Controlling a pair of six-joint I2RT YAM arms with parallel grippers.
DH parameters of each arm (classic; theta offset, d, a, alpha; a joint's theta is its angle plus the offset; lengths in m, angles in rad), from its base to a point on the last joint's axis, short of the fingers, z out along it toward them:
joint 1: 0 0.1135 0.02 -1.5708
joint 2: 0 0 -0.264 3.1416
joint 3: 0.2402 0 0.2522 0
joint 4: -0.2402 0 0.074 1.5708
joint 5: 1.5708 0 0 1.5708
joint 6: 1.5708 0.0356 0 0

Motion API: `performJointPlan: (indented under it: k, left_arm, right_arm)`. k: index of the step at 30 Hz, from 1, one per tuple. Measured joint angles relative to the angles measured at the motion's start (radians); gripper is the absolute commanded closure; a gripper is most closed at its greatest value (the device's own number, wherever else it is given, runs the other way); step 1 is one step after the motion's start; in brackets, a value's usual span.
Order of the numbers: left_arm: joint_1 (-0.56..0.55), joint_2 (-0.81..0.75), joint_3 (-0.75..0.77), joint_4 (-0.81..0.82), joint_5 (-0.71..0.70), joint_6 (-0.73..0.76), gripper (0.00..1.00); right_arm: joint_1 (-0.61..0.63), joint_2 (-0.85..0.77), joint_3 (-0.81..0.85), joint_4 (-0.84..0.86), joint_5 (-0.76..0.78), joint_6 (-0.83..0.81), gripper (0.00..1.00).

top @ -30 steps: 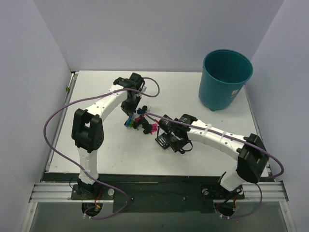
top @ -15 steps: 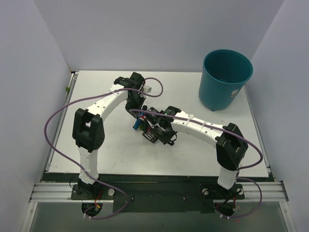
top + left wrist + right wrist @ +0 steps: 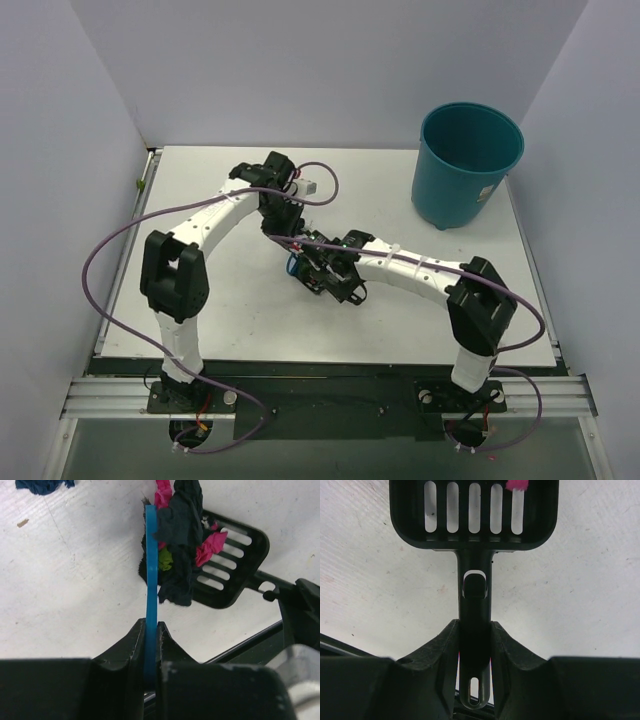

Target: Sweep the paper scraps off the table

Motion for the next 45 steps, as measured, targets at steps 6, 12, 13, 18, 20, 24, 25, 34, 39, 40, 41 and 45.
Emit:
performJointPlan:
  k: [6,12,13,18,20,24,25,34,39,40,41,45]
  left_arm:
    - [-0.007,-0.119,-0.064,0.008,-0.084,-0.014,1.00]
    - [0.023,-0.278,-0.142,0.072,-0.143,-0.036,1.00]
    - [0.033,-0.296,-0.157,0.084,-0.150,-0.043,1.00]
    - [0.064,-0.327,-0.235,0.134,-0.222,-0.080,1.00]
    - [0.071,-0.328,-0.271,0.157,-0.250,-0.095,1.00]
    - [0.078,-0.349,-0.322,0.177,-0.303,-0.119,1.00]
    - [0.079,-0.360,-0.332,0.184,-0.316,-0.126,1.00]
    - [0.080,-0.425,-0.340,0.232,-0.364,-0.145,1.00]
    - [0.080,-0.426,-0.346,0.236,-0.376,-0.151,1.00]
    - [0.080,-0.425,-0.347,0.236,-0.377,-0.151,1.00]
    - [0.080,-0.425,-0.348,0.237,-0.378,-0.151,1.00]
    - [0.080,-0.425,-0.349,0.239,-0.378,-0.152,1.00]
  right_arm:
    - [0.003,-0.099,-0.152,0.145,0.072,0.052,1.00]
    - [0.002,-0.142,-0.262,0.308,0.164,0.108,1.00]
    - [0.002,-0.151,-0.278,0.332,0.173,0.113,1.00]
    - [0.002,-0.215,-0.328,0.421,0.198,0.133,1.00]
    - [0.002,-0.253,-0.349,0.455,0.203,0.137,1.00]
    - [0.002,-0.329,-0.375,0.480,0.210,0.139,1.00]
    - [0.002,-0.344,-0.375,0.482,0.214,0.139,1.00]
    - [-0.021,-0.426,-0.275,0.367,0.227,0.143,1.00]
    - [-0.146,-0.448,-0.076,0.245,0.182,0.164,1.00]
    - [-0.172,-0.452,-0.039,0.222,0.182,0.166,1.00]
    - [-0.197,-0.456,-0.004,0.201,0.181,0.168,1.00]
    - [-0.326,-0.462,0.144,0.113,0.159,0.182,1.00]
